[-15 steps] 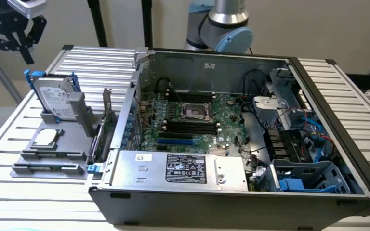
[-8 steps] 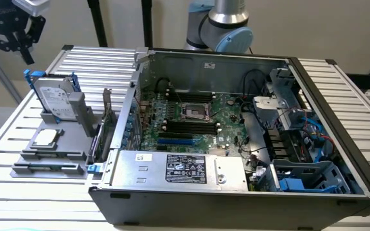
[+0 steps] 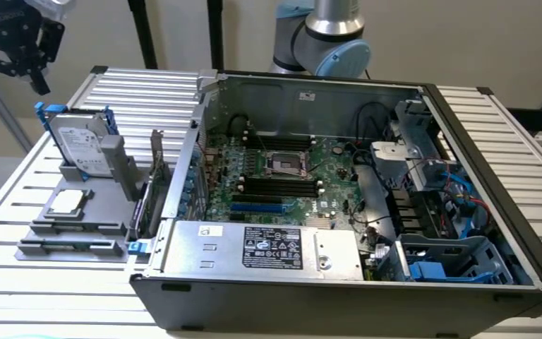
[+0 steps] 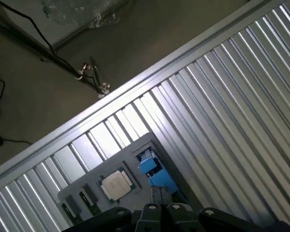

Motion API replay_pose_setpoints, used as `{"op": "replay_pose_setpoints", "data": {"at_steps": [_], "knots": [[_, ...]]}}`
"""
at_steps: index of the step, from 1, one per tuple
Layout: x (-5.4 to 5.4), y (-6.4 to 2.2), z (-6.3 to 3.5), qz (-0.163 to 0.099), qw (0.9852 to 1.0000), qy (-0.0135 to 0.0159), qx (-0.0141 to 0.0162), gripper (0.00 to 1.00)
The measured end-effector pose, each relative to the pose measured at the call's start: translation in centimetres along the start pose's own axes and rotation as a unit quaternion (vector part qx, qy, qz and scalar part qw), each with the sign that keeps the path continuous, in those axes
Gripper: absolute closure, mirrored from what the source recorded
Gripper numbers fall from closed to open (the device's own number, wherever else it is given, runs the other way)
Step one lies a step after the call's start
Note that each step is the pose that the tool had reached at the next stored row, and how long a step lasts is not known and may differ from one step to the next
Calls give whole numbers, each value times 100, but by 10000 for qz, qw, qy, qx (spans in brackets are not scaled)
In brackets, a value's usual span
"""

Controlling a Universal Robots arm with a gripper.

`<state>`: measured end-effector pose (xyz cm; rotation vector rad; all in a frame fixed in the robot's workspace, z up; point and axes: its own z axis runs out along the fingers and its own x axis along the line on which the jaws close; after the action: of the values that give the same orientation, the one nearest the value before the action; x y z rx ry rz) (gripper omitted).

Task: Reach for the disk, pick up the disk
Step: 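Pick up the disk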

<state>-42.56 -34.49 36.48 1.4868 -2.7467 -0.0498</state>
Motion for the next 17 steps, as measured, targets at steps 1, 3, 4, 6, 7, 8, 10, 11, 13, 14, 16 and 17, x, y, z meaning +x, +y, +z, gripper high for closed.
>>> {"op": "replay_pose_setpoints", "data": {"at_steps": [1, 3, 4, 6, 7, 8, 10, 11, 13, 14, 16, 17], "knots": [[0, 0, 0, -95, 10000, 3, 0, 89], [0, 0, 0, -278, 9996, 10, 0, 89], [0, 0, 0, -367, 9993, 13, 1, 89], [0, 0, 0, -550, 9985, 20, 1, 89], [0, 0, 0, -639, 9980, 23, 1, 89], [0, 0, 0, -726, 9974, 26, 1, 89], [0, 0, 0, -908, 9959, 32, 3, 89], [0, 0, 0, -1003, 9950, 35, 4, 89], [0, 0, 0, -1179, 9930, 39, 7, 89], [0, 0, 0, -1274, 9918, 42, 9, 89], [0, 0, 0, -1455, 9893, 47, 12, 89], [0, 0, 0, -1543, 9880, 49, 15, 89]]}}
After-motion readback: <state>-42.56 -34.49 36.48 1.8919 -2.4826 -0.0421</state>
